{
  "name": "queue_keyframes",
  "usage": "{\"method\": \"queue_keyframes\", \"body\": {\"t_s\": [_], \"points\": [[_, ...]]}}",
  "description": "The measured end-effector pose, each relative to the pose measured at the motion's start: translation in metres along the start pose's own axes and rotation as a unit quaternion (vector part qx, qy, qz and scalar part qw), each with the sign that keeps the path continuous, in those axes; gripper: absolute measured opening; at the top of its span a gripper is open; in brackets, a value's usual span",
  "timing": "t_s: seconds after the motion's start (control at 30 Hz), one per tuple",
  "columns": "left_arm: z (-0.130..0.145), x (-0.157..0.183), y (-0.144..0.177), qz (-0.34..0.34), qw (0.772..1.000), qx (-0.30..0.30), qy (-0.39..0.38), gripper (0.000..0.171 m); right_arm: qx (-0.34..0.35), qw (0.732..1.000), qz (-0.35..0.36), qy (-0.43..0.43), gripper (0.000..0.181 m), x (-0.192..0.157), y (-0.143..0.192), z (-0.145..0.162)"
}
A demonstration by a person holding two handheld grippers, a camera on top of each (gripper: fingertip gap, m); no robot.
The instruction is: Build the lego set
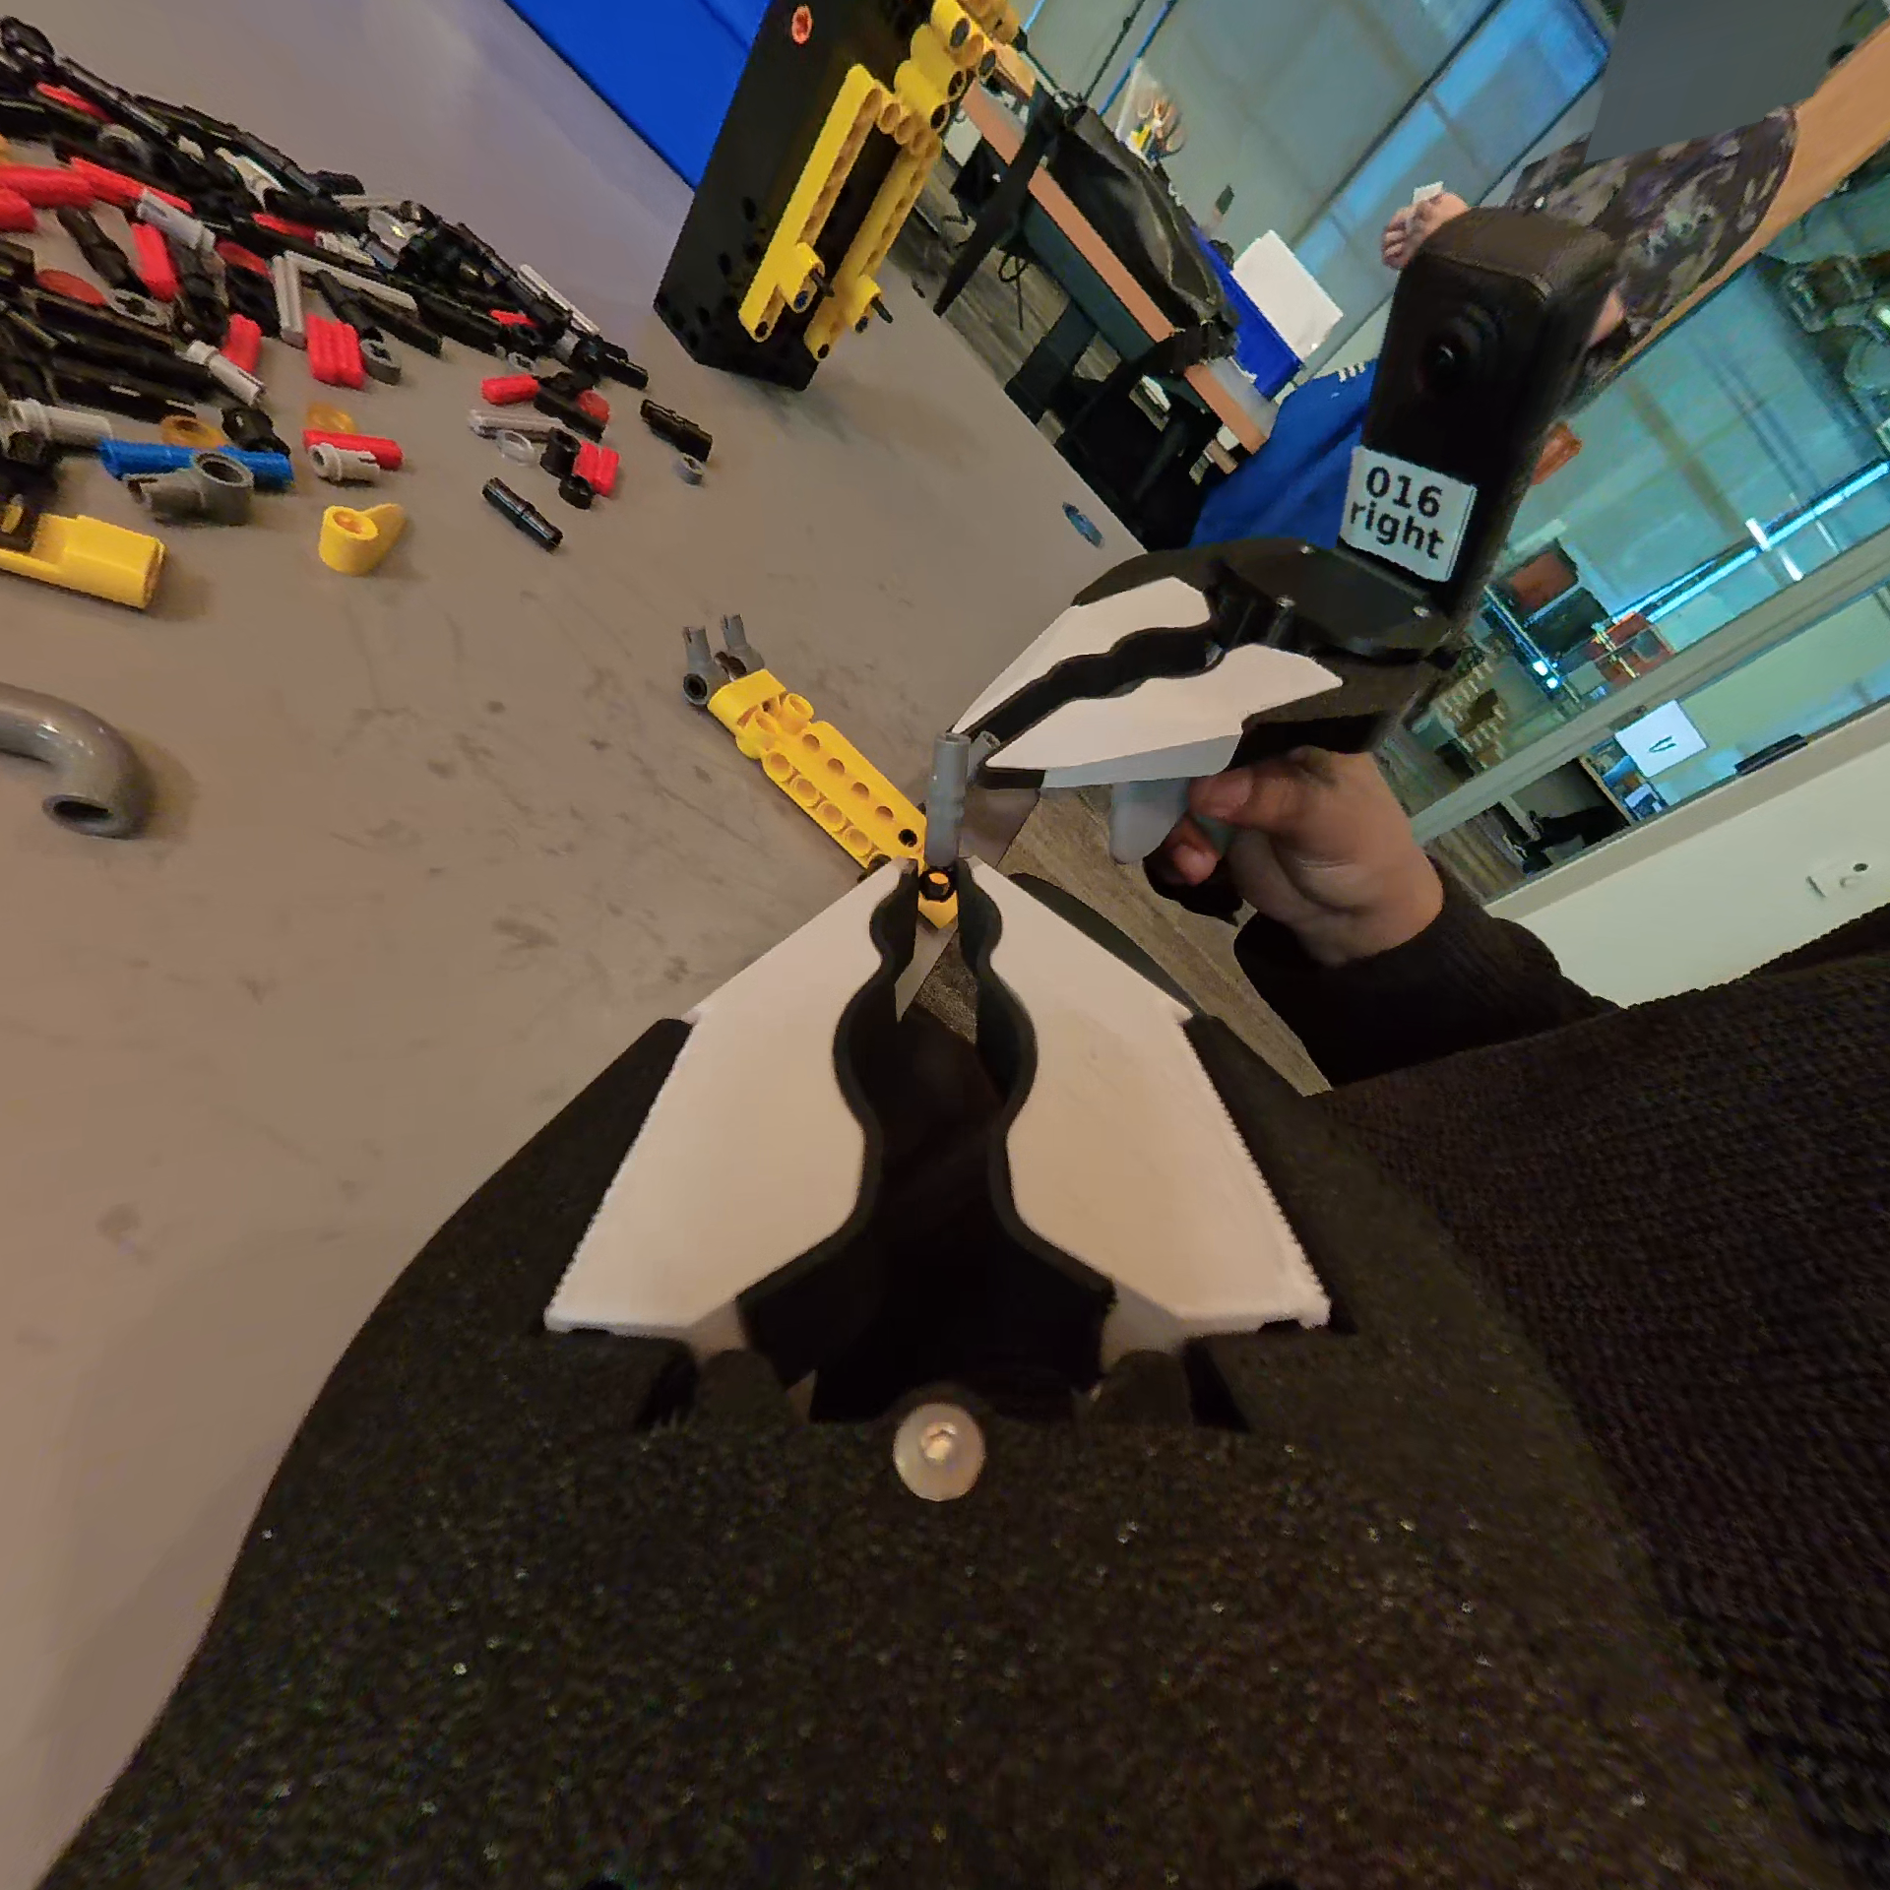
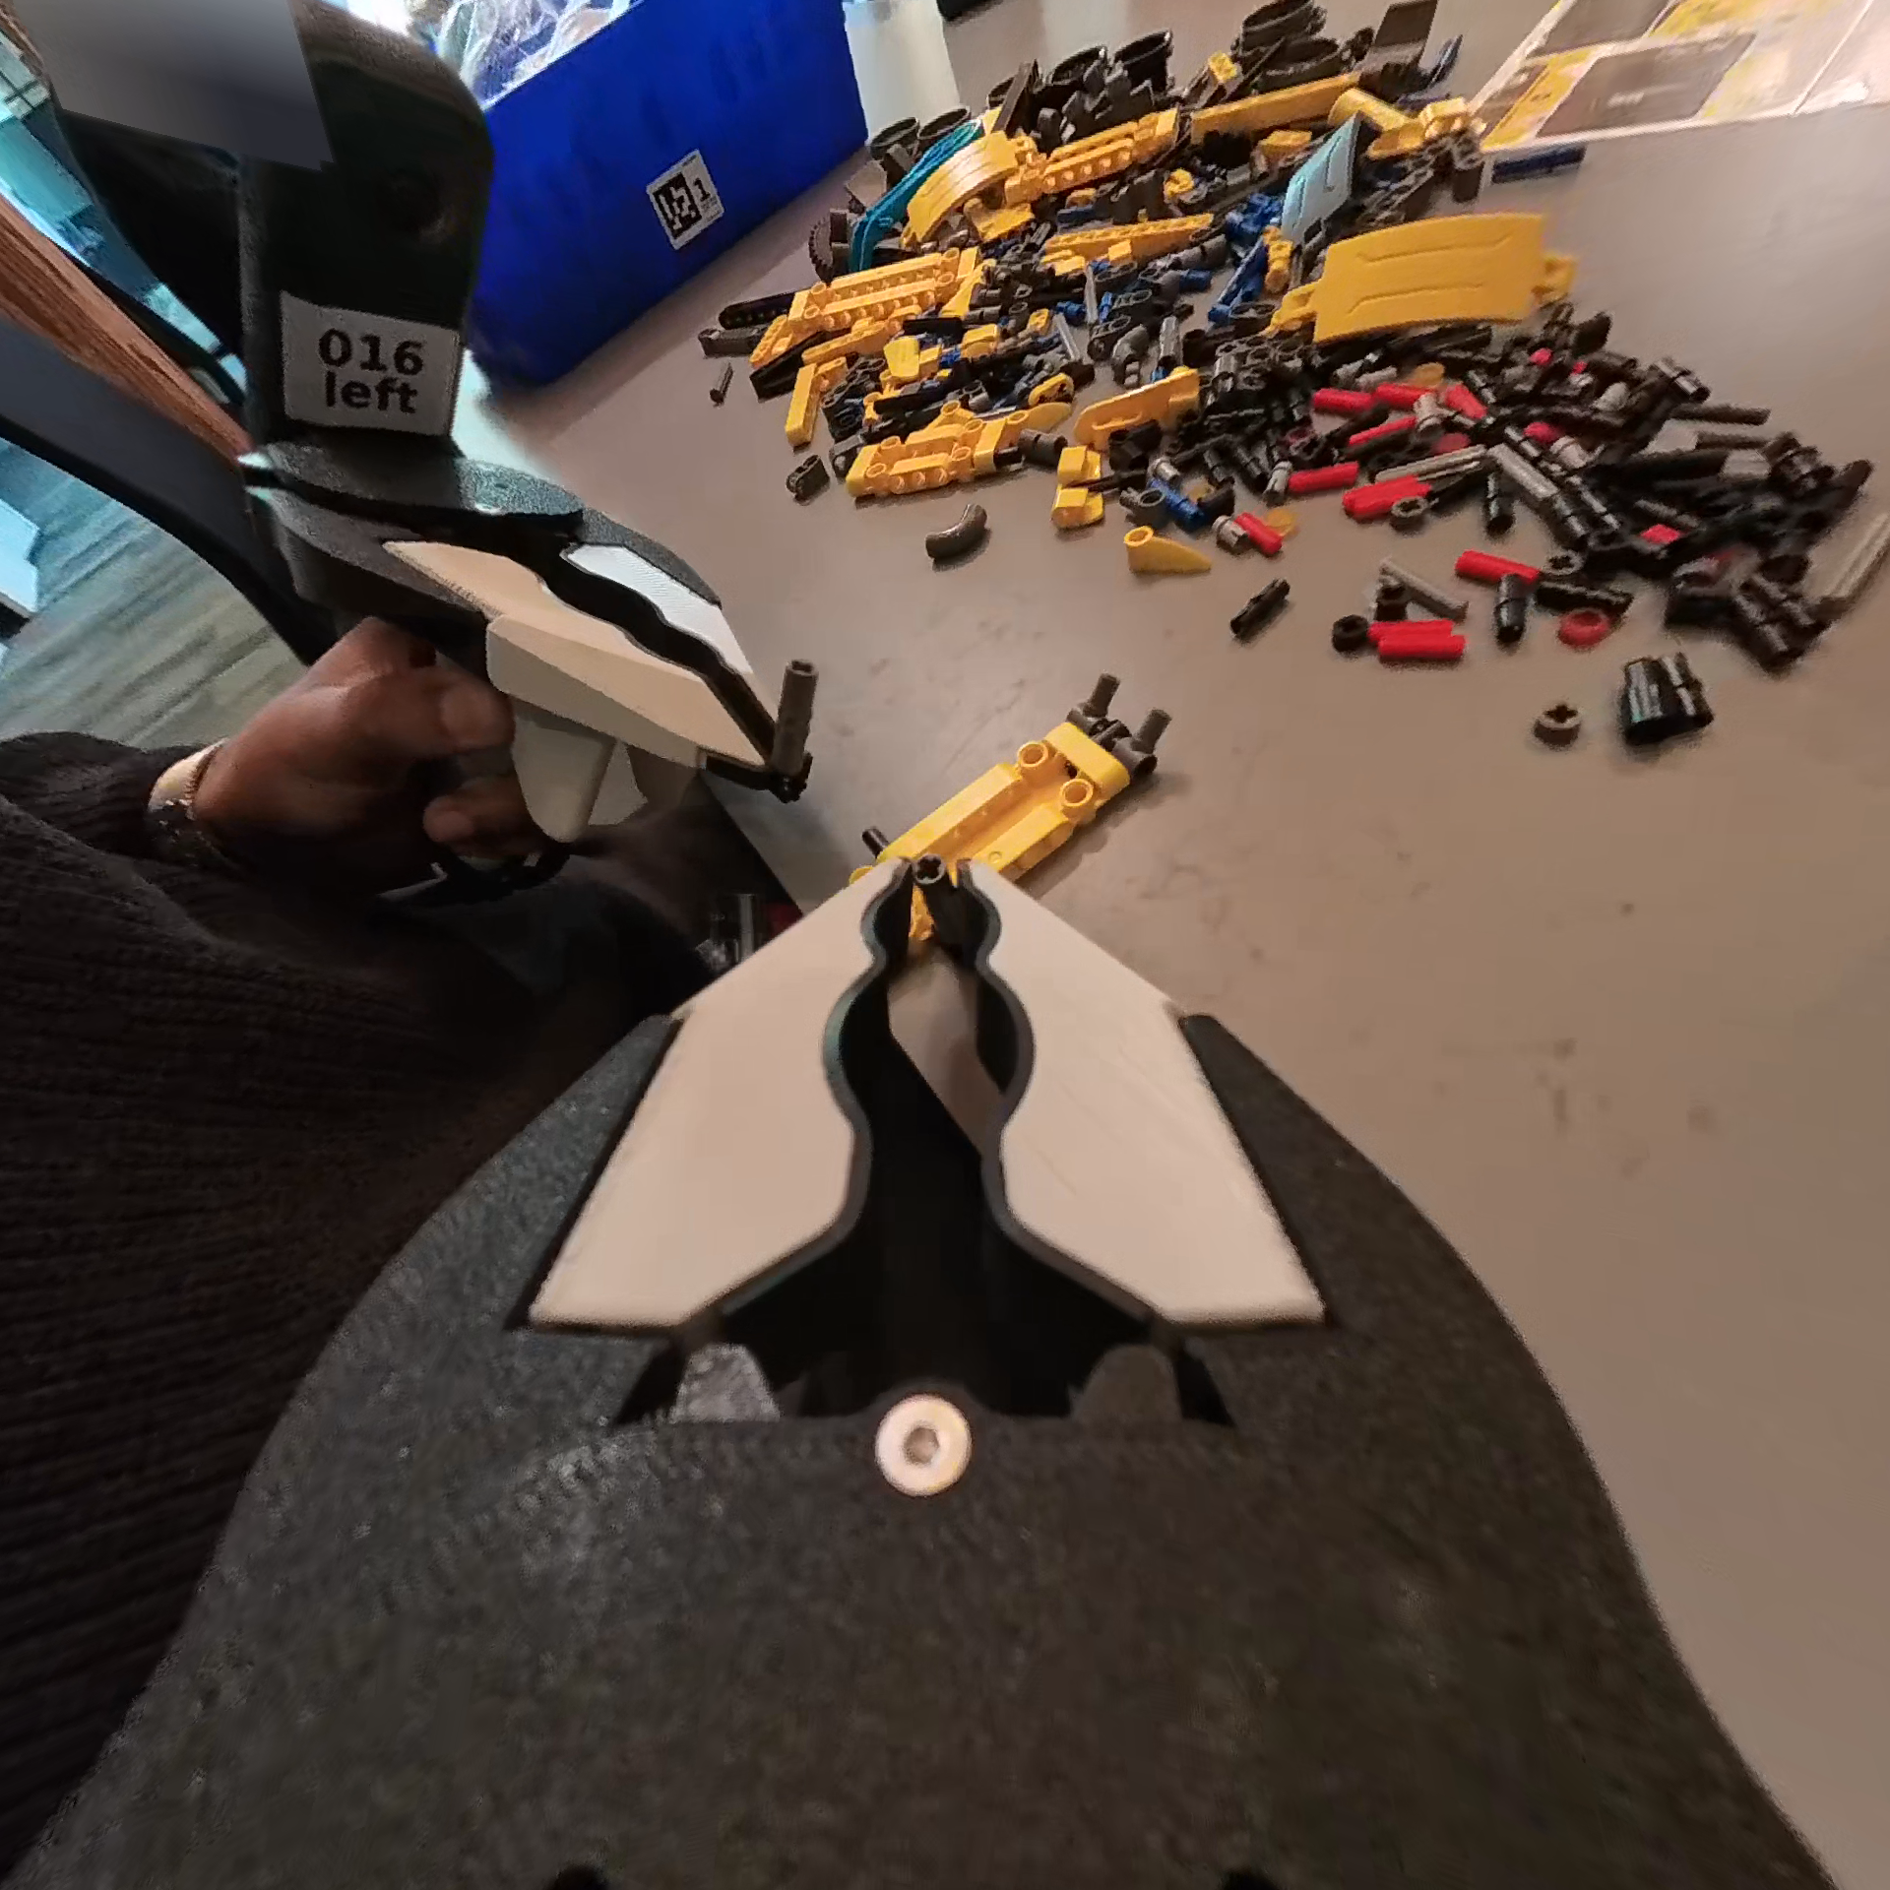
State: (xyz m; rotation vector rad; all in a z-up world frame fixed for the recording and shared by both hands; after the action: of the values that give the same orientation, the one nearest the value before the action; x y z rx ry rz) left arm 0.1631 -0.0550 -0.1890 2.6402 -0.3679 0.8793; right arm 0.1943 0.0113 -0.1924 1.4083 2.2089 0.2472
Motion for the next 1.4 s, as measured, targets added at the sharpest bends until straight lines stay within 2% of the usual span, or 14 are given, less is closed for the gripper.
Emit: {"method": "queue_keyframes", "body": {"t_s": [0.17,0.4,0.47,0.57,0.67,0.73,0.83,0.93,1.0,1.1,1.27,1.4], "points": [[0.001,0.000,0.000,0.001,1.000,-0.001,0.001,0.006,-0.032,0.998,-0.025,-0.037,0.006,0.001,-0.003,-0.001],[-0.004,-0.005,0.006,-0.007,1.000,0.014,0.002,0.006,-0.059,0.998,0.011,0.000,0.007,0.008,-0.006,-0.006],[-0.005,-0.006,0.007,-0.007,1.000,0.017,0.004,0.006,-0.050,0.999,0.019,0.006,0.026,0.010,-0.007,-0.008],[-0.006,-0.008,0.009,-0.010,1.000,0.020,0.004,0.006,-0.005,0.997,0.040,0.065,0.030,0.005,0.001,-0.020],[-0.008,-0.008,0.011,-0.010,1.000,0.027,0.005,0.006,0.044,0.982,0.045,0.180,0.030,-0.021,0.011,-0.030],[-0.008,-0.008,0.011,-0.007,1.000,0.029,0.007,0.006,0.018,0.972,0.048,0.230,0.029,-0.033,0.006,-0.019],[-0.006,-0.006,0.009,-0.003,1.000,0.026,0.004,0.006,-0.074,0.972,0.045,0.219,0.028,-0.031,-0.007,0.005],[-0.006,-0.003,0.008,-0.001,1.000,0.024,-0.003,0.006,-0.105,0.967,0.046,0.228,0.030,-0.030,-0.014,0.008],[-0.006,-0.002,0.009,-0.003,1.000,0.023,-0.010,0.006,-0.132,0.957,0.062,0.249,0.039,-0.025,-0.019,0.010],[-0.007,-0.001,0.010,-0.005,1.000,0.023,-0.017,0.006,-0.185,0.940,0.069,0.278,0.041,-0.022,-0.024,0.019],[-0.008,-0.001,0.012,-0.005,0.999,0.026,-0.019,0.006,-0.202,0.933,0.055,0.294,0.027,-0.035,-0.017,0.025],[-0.005,-0.001,0.010,-0.002,1.000,0.023,-0.016,0.006,-0.172,0.930,0.057,0.319,0.027,-0.041,-0.013,0.030]]}}
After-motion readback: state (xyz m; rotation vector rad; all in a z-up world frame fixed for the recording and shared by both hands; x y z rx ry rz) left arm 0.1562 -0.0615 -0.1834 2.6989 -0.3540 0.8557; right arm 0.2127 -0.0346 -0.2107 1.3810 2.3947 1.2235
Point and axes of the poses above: each gripper's, where its closed fingertips meet, y back along the fingers, z out of its underside, x = y × z across the jaws, the point moved 2 cm from there along y, back along the fingers, and after that the axes turned 2 degrees about z, right-handed, at the moved point
